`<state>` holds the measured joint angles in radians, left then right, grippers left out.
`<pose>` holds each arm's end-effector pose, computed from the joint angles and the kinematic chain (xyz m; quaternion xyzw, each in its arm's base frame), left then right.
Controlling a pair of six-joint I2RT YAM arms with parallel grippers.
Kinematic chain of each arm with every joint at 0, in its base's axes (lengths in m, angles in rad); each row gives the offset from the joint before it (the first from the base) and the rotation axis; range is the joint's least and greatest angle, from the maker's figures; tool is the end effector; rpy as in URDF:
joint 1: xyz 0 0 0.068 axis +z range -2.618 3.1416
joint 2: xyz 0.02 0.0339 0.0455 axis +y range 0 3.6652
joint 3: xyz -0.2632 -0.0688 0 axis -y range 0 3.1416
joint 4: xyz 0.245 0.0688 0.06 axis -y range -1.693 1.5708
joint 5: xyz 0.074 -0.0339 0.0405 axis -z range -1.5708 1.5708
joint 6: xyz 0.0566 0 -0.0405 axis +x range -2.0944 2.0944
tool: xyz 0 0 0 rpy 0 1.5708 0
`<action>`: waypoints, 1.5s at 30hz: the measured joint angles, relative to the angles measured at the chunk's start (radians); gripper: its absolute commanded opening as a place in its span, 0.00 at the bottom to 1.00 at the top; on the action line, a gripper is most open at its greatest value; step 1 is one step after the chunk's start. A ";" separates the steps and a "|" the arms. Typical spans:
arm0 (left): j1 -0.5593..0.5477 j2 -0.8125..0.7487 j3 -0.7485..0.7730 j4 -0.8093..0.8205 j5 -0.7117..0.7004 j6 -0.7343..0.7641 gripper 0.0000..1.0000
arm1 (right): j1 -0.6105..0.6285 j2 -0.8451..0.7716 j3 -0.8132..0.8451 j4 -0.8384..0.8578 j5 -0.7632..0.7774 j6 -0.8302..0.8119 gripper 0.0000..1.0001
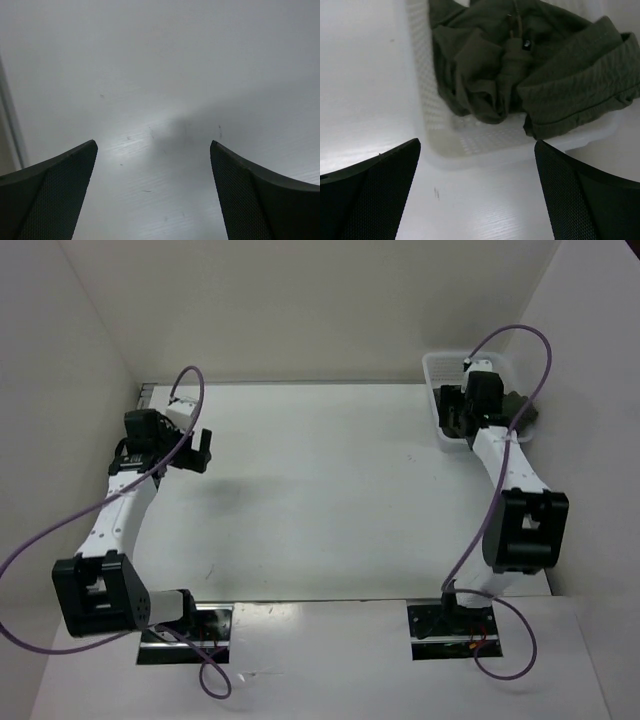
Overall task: Fold and stack the shorts
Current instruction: Grab the shorts from the pile
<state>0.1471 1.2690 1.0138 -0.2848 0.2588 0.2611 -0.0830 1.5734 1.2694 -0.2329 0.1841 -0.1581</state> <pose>0.3032 0.0303 0.2948 0.1127 0.8578 -0.0109 0.5014 0.3816 -0.0421 0.2943 0.0129 0.8667 -0.1385 0.4790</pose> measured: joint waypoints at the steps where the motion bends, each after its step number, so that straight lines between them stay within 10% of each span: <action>1: -0.008 0.029 0.010 -0.022 -0.005 -0.018 1.00 | -0.003 0.053 0.044 -0.016 0.041 0.025 1.00; 8: -0.086 0.176 0.096 -0.028 -0.068 -0.056 1.00 | -0.053 0.341 0.362 -0.064 0.261 0.119 1.00; 17: -0.091 0.267 0.136 -0.042 -0.037 -0.086 1.00 | -0.087 0.451 0.382 -0.122 0.373 0.200 1.00; 29: -0.091 0.308 0.191 -0.052 -0.025 -0.109 1.00 | -0.149 0.552 0.428 -0.127 0.373 0.243 0.00; 45: -0.091 0.306 0.226 -0.061 -0.010 -0.108 1.00 | -0.062 0.299 0.604 -0.056 0.203 0.154 0.00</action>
<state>0.0559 1.5745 1.2400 -0.3462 0.2489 0.1528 -0.1448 1.8721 1.8732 -0.2890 0.3874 -0.0044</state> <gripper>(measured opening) 1.001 0.045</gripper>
